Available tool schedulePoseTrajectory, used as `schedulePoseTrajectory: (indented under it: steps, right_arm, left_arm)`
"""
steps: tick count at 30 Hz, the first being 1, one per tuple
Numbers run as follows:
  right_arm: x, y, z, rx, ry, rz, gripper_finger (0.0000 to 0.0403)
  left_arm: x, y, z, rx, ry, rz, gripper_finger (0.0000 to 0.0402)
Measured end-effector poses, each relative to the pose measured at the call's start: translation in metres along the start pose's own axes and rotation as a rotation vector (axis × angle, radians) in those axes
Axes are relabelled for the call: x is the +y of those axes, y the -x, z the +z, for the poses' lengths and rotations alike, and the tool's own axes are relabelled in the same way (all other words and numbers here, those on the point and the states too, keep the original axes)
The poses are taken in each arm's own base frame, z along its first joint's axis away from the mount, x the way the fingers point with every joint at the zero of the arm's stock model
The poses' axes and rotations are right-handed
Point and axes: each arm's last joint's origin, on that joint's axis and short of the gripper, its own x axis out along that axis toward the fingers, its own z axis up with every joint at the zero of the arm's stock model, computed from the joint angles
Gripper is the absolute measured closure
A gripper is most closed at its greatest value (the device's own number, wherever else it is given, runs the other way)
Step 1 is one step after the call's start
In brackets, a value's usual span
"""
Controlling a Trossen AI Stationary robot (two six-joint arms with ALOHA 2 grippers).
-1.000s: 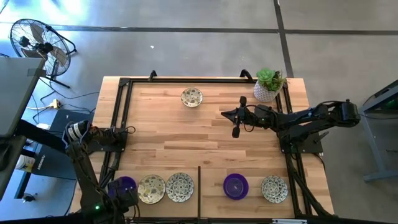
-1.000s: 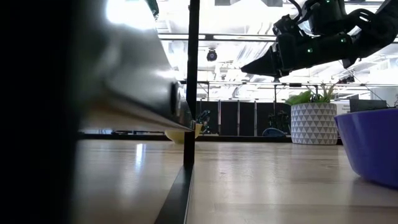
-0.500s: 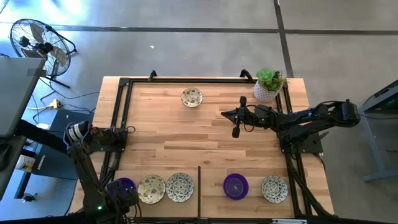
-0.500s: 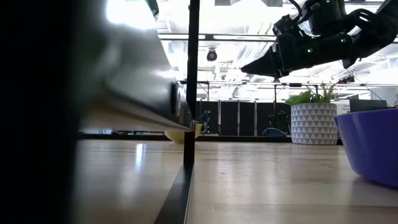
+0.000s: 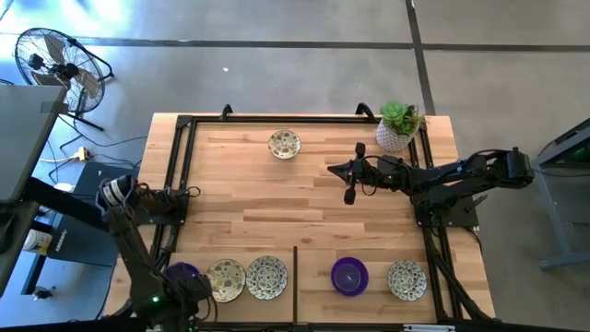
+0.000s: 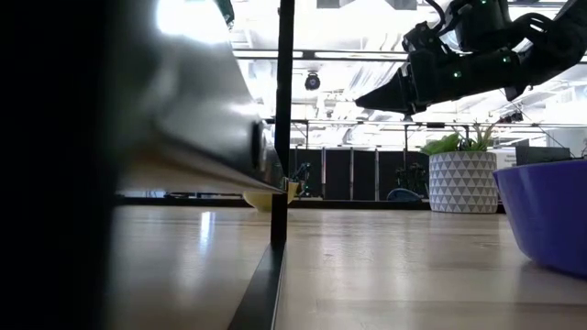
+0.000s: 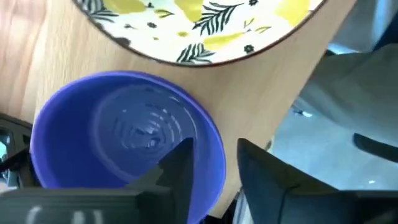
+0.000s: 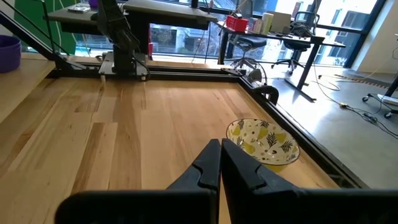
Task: Pick & Place Mini bowls
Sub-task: Stack the violet bowl on top of the other stacked violet bowls on the shelf
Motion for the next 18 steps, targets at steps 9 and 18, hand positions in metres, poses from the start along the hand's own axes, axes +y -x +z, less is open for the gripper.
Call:
schedulePoseTrajectory:
  steps: [9, 18]
  right_arm:
    - [0.000, 0.000, 0.000, -0.001, -0.001, 0.001, 0.0401]
    - [0.000, 0.000, 0.001, -0.007, -0.003, 0.000, 0.0402]
  left_arm:
    - [0.029, 0.043, 0.008, -0.323, -0.070, -0.040, 0.0396]
    - [0.087, 0.052, 0.027, -0.714, -0.213, -0.038, 0.0400]
